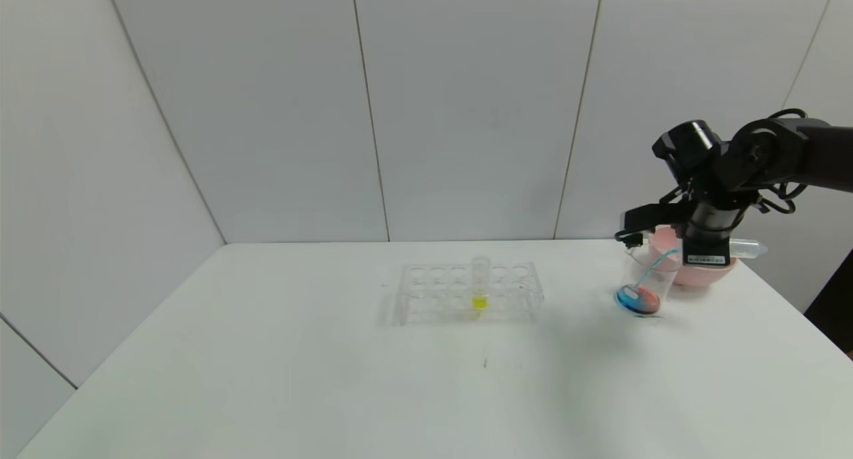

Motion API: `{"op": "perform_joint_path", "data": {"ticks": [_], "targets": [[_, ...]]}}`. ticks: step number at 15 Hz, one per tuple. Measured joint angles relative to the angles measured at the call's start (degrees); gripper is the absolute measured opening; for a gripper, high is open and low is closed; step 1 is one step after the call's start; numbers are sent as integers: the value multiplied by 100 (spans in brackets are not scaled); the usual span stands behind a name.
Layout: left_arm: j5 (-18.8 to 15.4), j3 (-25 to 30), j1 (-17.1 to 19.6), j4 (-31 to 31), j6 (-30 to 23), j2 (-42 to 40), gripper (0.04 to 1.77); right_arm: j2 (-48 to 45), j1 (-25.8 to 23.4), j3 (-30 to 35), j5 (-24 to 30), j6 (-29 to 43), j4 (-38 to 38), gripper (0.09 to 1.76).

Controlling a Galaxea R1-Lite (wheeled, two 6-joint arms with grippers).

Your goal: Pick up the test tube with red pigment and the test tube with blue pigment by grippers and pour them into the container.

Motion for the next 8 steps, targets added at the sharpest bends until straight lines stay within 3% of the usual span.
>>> {"op": "perform_joint_path", "data": {"ticks": [8], "targets": [[0, 0, 0, 2, 0, 0, 176, 0, 145, 0, -486, -751, -347, 49]]}}
